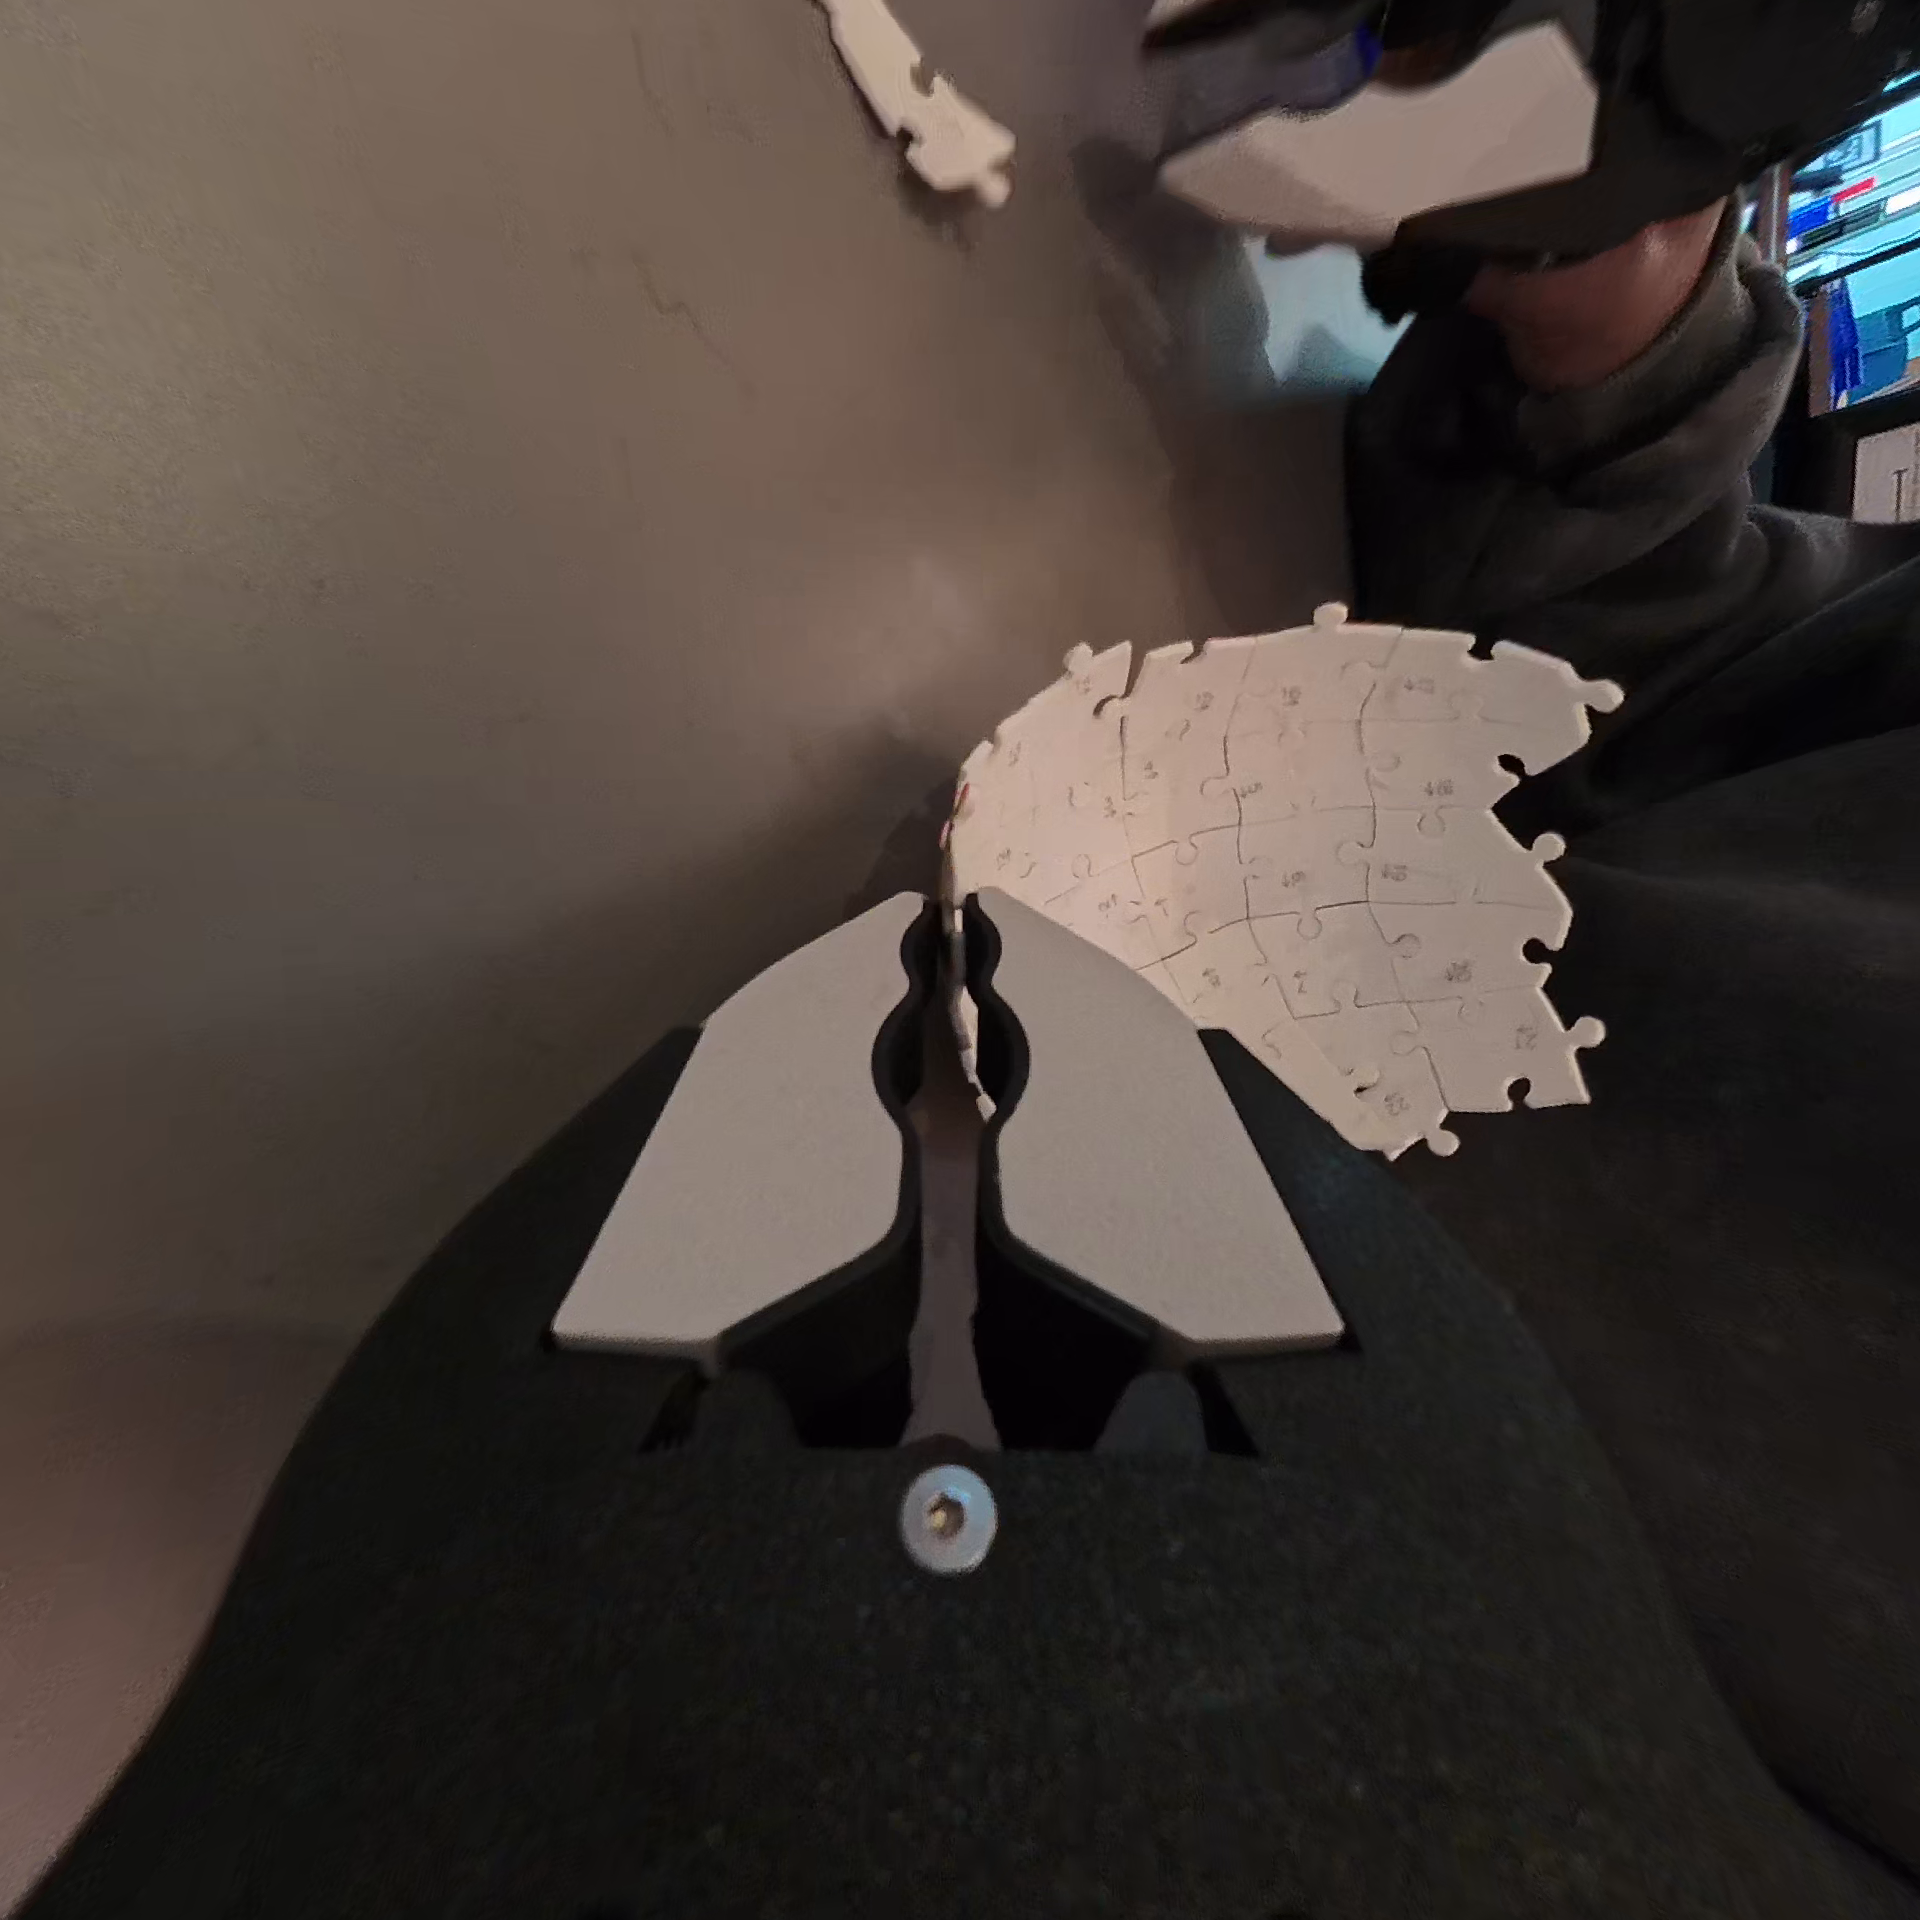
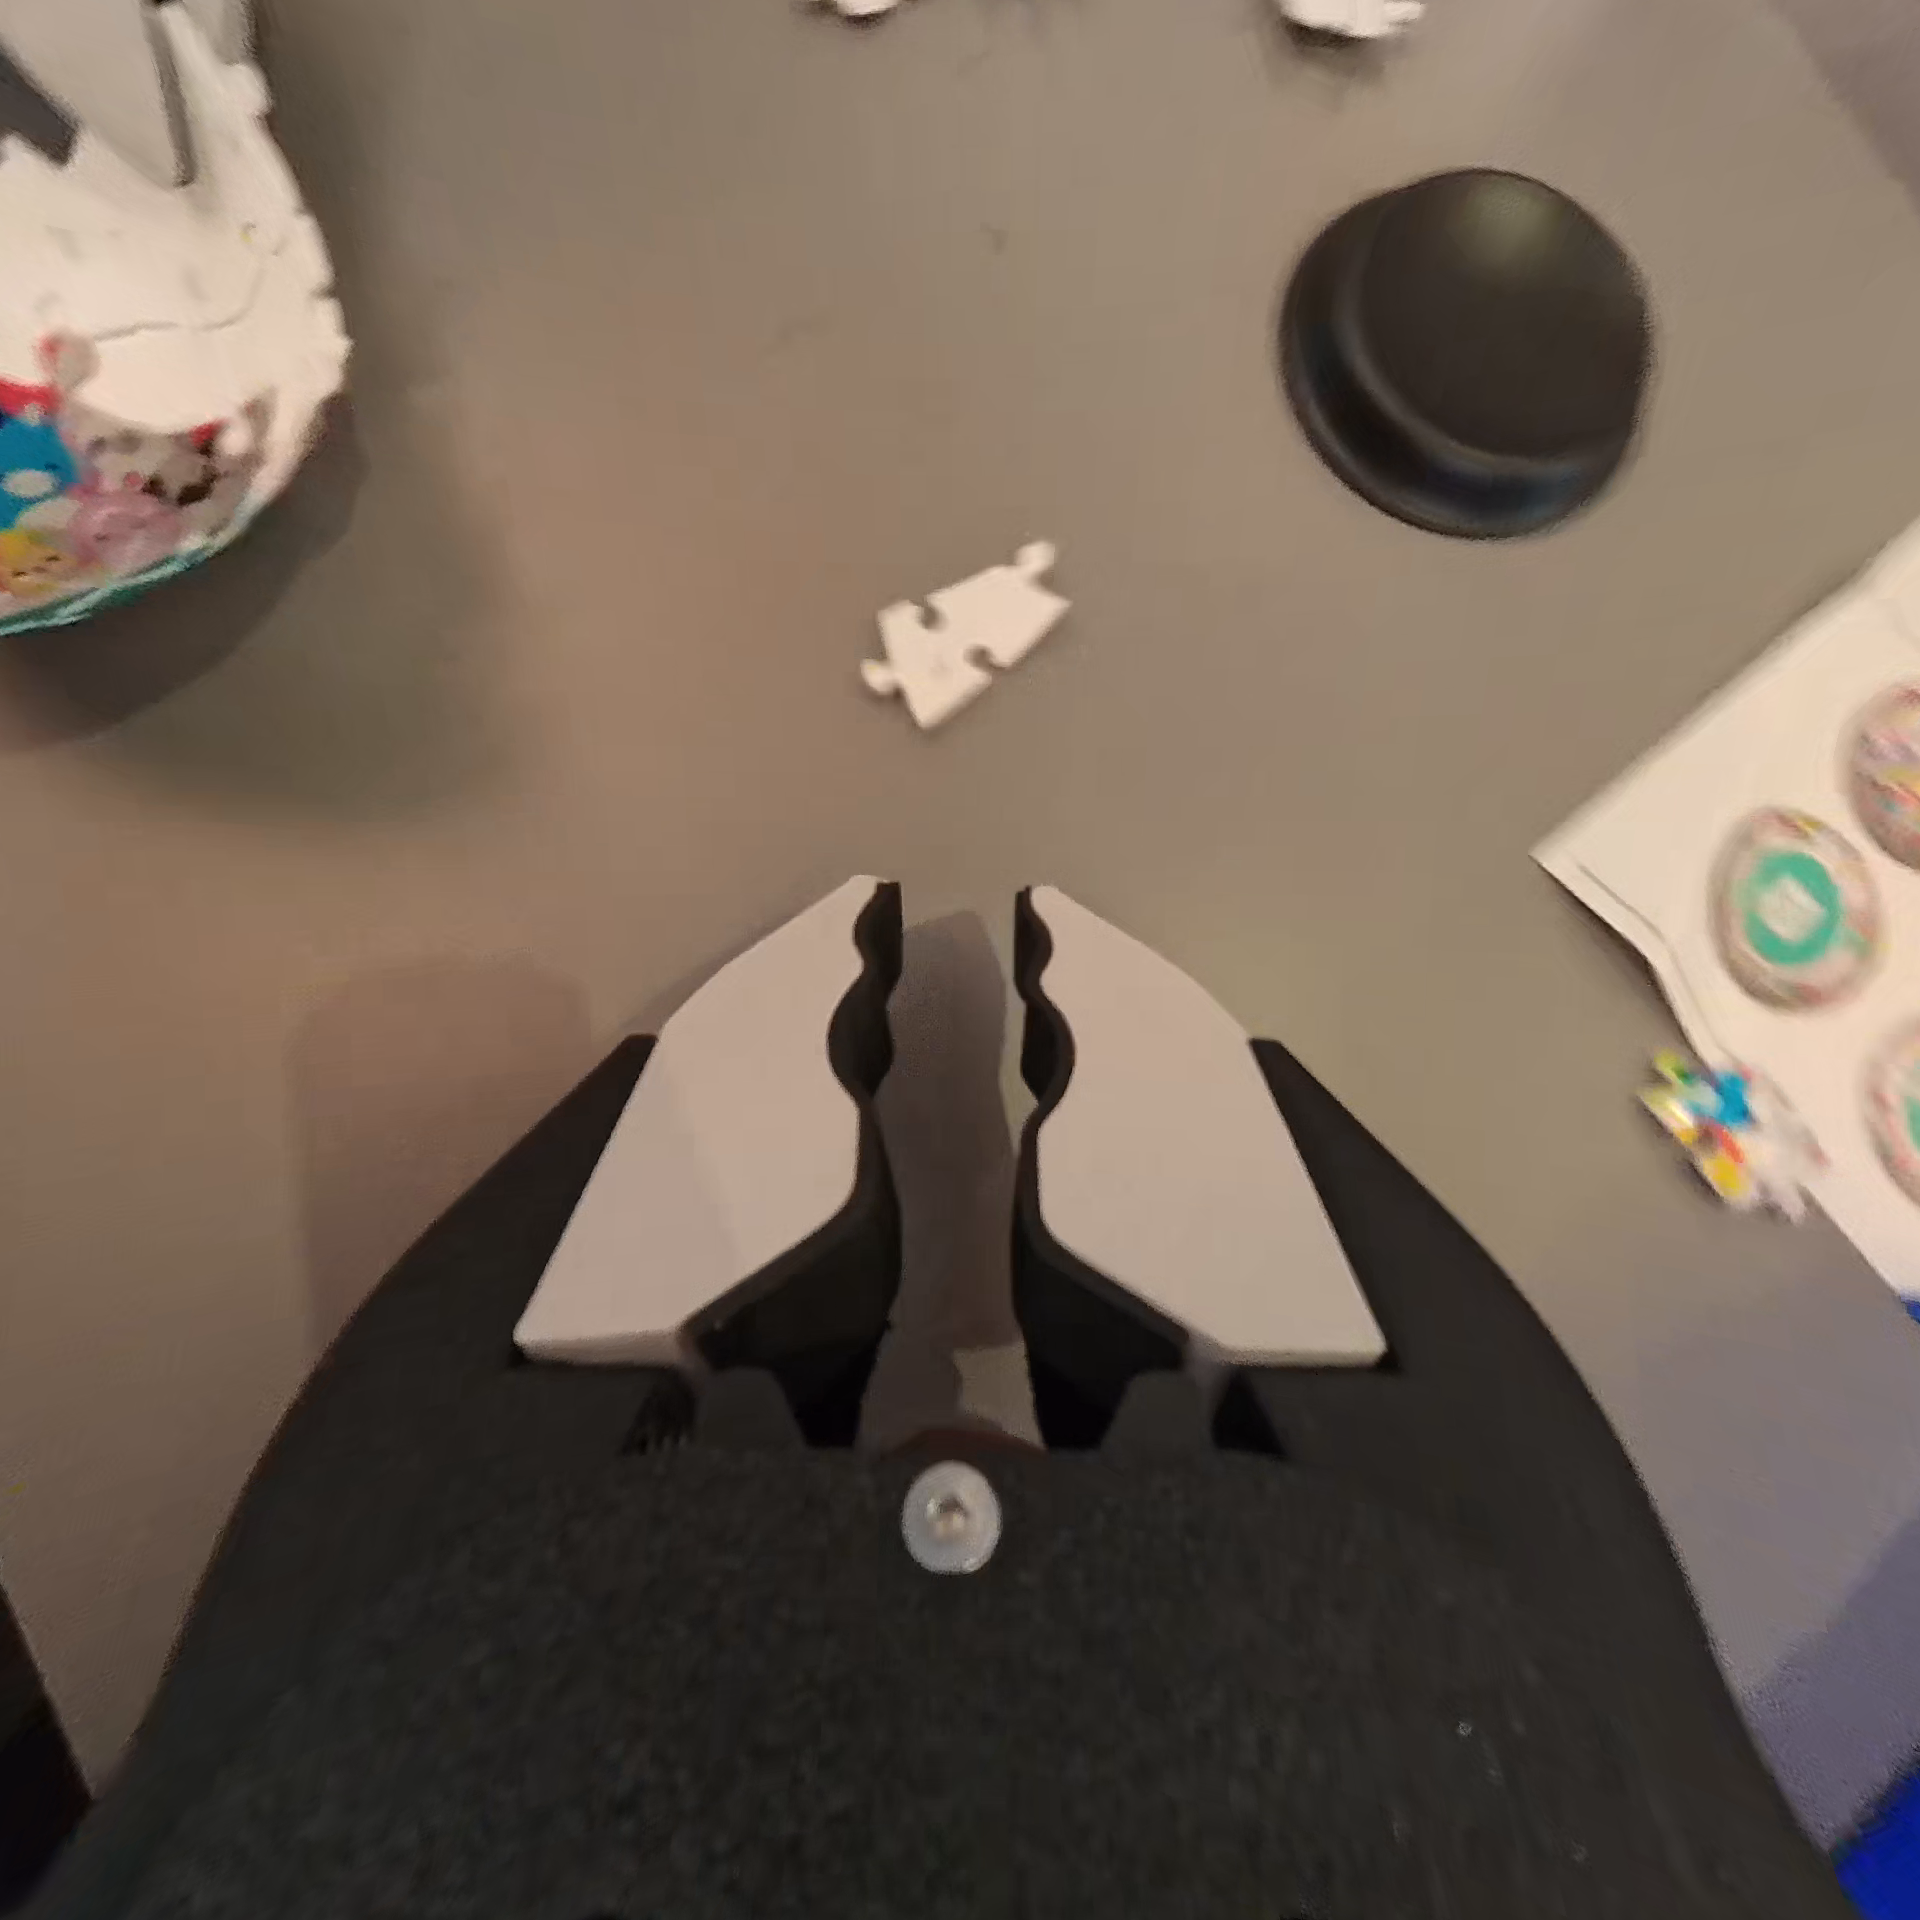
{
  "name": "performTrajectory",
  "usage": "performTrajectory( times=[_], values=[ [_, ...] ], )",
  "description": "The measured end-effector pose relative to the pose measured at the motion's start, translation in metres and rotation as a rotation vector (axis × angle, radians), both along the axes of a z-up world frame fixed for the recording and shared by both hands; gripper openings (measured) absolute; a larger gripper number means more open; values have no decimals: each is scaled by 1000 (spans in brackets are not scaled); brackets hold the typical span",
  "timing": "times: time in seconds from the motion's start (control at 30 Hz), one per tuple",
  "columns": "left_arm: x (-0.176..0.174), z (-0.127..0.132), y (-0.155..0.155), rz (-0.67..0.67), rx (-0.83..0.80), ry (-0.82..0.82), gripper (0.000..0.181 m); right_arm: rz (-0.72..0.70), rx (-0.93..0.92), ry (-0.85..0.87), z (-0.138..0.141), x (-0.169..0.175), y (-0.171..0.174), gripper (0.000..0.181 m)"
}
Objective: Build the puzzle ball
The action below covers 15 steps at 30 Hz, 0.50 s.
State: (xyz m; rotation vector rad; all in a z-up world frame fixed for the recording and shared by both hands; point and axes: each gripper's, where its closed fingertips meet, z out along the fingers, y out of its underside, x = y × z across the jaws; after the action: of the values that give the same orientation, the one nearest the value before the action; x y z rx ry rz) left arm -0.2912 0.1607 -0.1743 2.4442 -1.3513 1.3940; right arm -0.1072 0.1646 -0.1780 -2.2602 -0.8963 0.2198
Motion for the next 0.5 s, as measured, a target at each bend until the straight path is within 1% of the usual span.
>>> performTrajectory(
  times=[0.03, 0.1, 0.13, 0.17, 0.23, 0.3, 0.37, 0.43, 0.5],
  values=[
    [0, 0, 0, 0, 2, 2, 3, -71, 26, 2, 6, 16, 4, 20],
    [0, 1, 1, 1, 9, 2, 4, -298, 91, 4, 18, 66, 18, 23],
    [0, 2, 0, -1, 10, 1, 4, -403, 101, 27, 23, 91, 25, 31],
    [0, 2, 0, -3, 10, 1, 4, -462, 94, 66, 24, 109, 31, 38],
    [1, 1, 0, -6, 7, 2, 4, -509, 89, 123, 22, 132, 43, 40],
    [2, 1, 0, -9, 8, 6, 4, -542, 54, 124, 14, 145, 54, 45],
    [4, 3, 1, -13, 17, 7, 4, -546, 18, 104, 5, 145, 64, 56],
    [6, 4, 1, -16, 21, 6, 4, -567, -34, 47, -8, 144, 69, 61],
    [7, 4, 0, -19, 21, 7, 4, -597, -36, -11, -18, 147, 74, 65]
  ],
)
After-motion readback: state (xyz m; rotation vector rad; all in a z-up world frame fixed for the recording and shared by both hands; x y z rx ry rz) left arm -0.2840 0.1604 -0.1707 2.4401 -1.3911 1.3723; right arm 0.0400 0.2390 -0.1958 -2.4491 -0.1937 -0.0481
